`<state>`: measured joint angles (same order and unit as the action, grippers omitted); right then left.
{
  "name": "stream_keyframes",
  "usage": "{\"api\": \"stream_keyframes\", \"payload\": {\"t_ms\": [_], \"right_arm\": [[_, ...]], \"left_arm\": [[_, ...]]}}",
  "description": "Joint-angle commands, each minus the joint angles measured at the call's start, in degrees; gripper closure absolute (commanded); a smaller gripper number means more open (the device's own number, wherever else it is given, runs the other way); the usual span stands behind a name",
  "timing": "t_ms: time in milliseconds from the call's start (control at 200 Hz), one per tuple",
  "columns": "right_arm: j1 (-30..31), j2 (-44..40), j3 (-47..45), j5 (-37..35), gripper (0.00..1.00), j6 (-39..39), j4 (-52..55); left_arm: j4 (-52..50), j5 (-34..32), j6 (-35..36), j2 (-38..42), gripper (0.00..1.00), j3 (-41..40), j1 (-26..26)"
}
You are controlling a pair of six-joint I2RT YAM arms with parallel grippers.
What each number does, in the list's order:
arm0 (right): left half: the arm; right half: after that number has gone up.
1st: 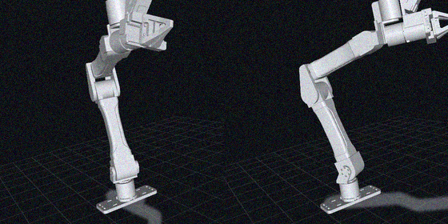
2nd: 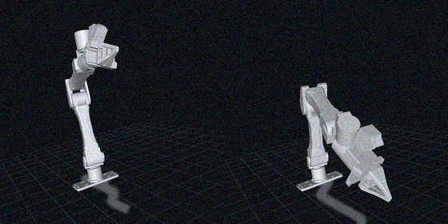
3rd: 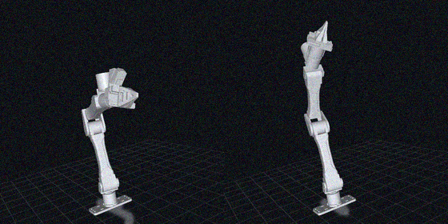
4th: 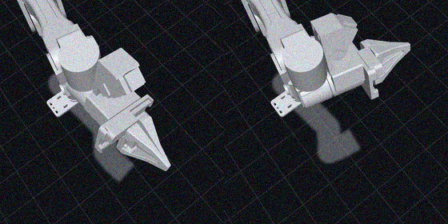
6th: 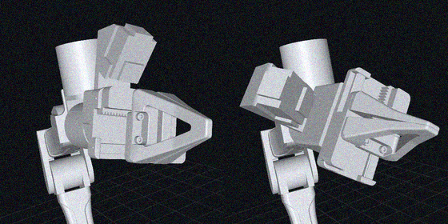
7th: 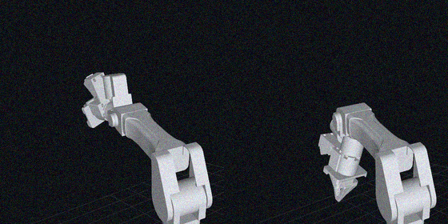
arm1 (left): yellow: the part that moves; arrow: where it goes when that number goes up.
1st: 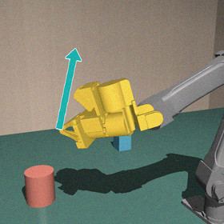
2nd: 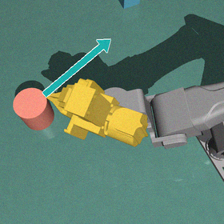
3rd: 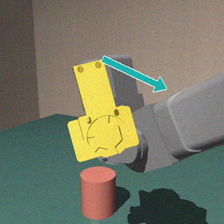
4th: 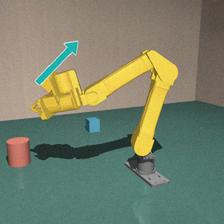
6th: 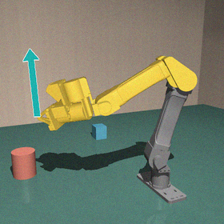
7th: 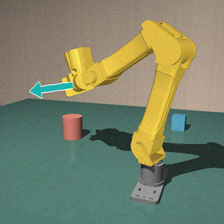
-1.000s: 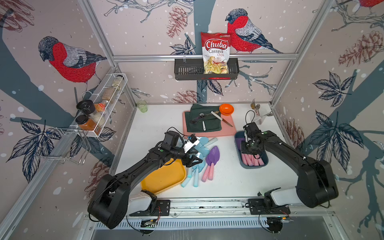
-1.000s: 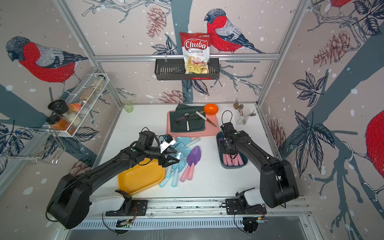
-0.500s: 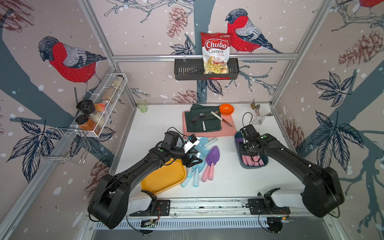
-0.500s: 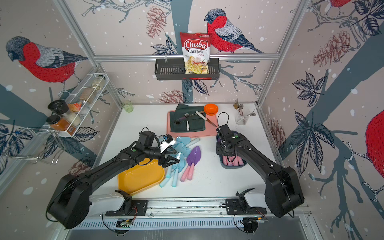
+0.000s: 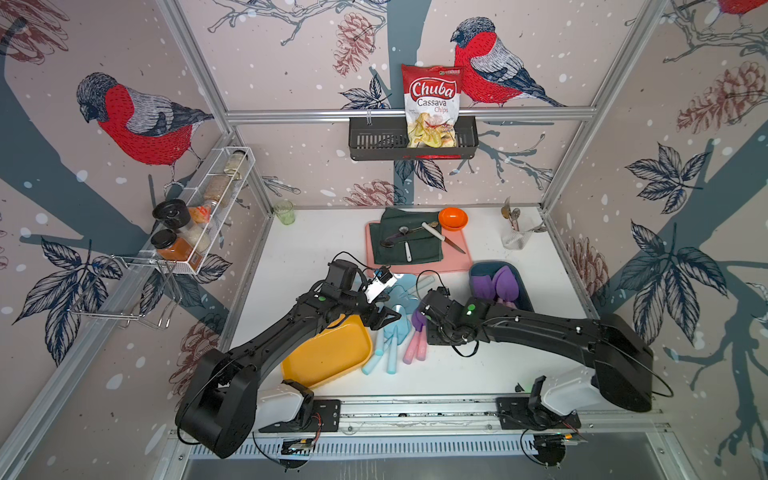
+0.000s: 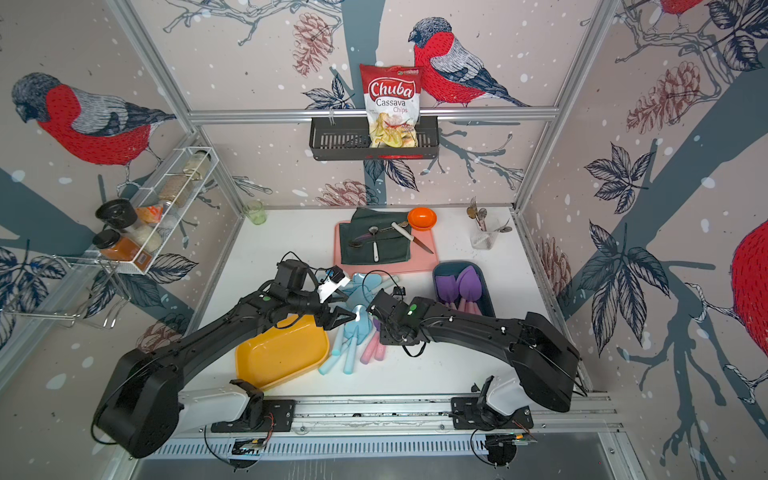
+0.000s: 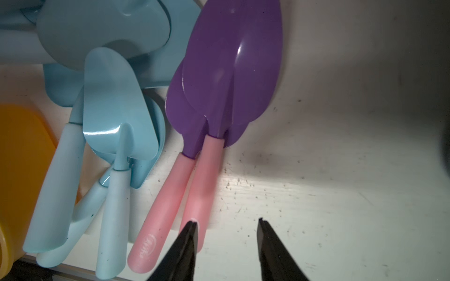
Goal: Sort the small shovels by color and place them into the storage box
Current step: Pick up the shovel from the center of the board.
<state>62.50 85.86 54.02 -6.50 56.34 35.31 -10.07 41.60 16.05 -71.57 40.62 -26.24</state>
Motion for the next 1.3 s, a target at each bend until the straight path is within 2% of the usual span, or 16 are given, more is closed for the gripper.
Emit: {"api": "stream_keyframes", "payload": {"t_ms": [0, 365, 540, 770, 1031, 1116, 1291], "right_arm": [[0.65, 2.72, 0.31, -0.21, 0.54, 5.75, -2.77], [-0.45, 6.38, -2.46, 2.97, 0.56, 4.71, -9.80], [-0.78, 8.07, -2.69, 2.53, 0.65, 4.76, -8.31], [-0.77, 7.51, -2.74, 0.47, 0.83, 4.97, -6.85], [-0.14, -0.52, -2.73, -8.54, 0.96, 4.15, -8.14], [-0.02, -4.48, -4.06, -11.41, 0.96, 2.93, -13.35], [0.05, -11.09, -8.11, -12.30, 0.94, -0.79, -27.98]], "left_arm": [[0.38, 0.82, -0.79, 0.42, 0.21, -0.18, 0.25], [1.09, 1.70, -1.40, 0.79, 0.21, -0.89, 0.24], [1.19, 1.90, -1.67, 0.87, 0.21, -0.90, 0.23], [1.28, 2.25, -1.80, 0.92, 0.21, -1.03, 0.28], [4.27, 7.54, -4.75, 0.69, 0.22, -2.28, 0.15], [6.74, 9.92, -7.27, 0.50, 0.22, -3.02, 0.07], [11.82, 15.06, -13.82, 0.06, 0.22, -4.44, -0.62]]}}
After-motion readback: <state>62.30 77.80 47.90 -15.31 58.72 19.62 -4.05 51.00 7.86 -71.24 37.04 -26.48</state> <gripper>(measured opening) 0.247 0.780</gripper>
